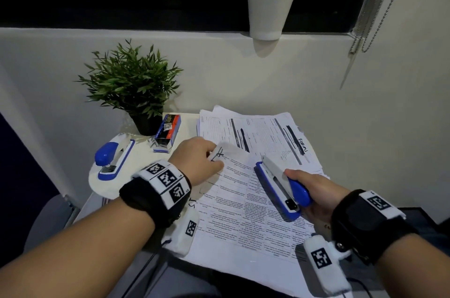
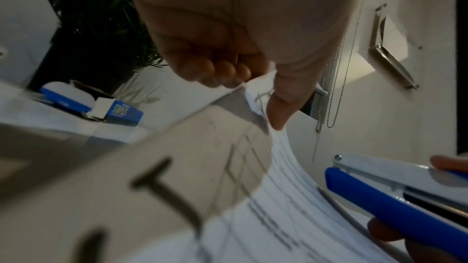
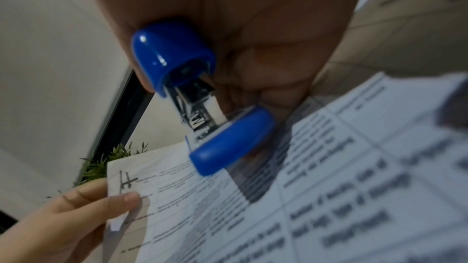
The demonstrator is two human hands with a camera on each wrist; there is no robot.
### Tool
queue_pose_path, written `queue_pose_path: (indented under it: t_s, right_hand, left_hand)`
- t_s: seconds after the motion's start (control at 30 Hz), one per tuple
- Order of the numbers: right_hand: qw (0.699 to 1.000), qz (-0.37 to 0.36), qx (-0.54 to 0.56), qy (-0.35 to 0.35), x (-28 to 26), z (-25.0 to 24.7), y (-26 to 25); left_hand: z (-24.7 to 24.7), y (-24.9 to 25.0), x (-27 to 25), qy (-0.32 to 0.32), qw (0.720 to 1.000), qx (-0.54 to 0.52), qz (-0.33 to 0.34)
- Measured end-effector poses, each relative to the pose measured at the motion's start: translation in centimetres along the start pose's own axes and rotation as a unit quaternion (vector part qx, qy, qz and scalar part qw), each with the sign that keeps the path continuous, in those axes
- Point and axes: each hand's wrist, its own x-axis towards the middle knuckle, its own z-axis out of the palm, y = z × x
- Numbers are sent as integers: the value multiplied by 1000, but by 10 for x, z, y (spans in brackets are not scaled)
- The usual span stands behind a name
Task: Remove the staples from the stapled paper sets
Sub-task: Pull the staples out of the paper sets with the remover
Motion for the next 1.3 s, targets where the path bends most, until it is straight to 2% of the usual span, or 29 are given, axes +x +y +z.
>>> queue_pose_path:
  t_s: [0.07,0.17,0.3,0.4,0.47,0.53,0.6,0.7,0.77,0.87,1.07,1.3]
  right_hand:
    - [1000,1,-7,-4,0,0,-1]
    - [1000,-13,22,8,5,-1,-2]
    - [990,-89,108,-7,10,8,-8]
    - [976,-137,166,-34,15,21,-22]
    - [964,-158,215,-25,17,35,-32]
    - [950,-177,253,38,22,55,-42]
    - [945,-218,219,102,29,71,-49]
    - [936,-287,21,203,41,86,-51]
    - [914,-323,-110,220,41,94,-46]
    - [882,-351,-252,189,43,98,-35]
    - [885,-358,-210,212,53,106,-33]
    - [887,-350,-216,210,57,115,-34]
  left_hand:
    - [5,-3,3,-29,989,-140,-28]
    - [20,-18,1,-81,944,-310,-82]
    - [42,-38,-9,-86,908,-398,-97]
    - [46,-39,-16,-72,895,-429,-96]
    - [46,-36,-19,-65,884,-453,-92]
    - [45,-33,-22,-49,878,-467,-90]
    - [47,-32,-24,-36,879,-469,-84]
    - [47,-32,-27,-15,884,-460,-74]
    - [47,-32,-29,-4,883,-465,-64]
    - [46,-32,-32,5,874,-484,-43]
    - [49,-36,-32,16,875,-483,-15]
    - [48,-39,-34,8,870,-493,3]
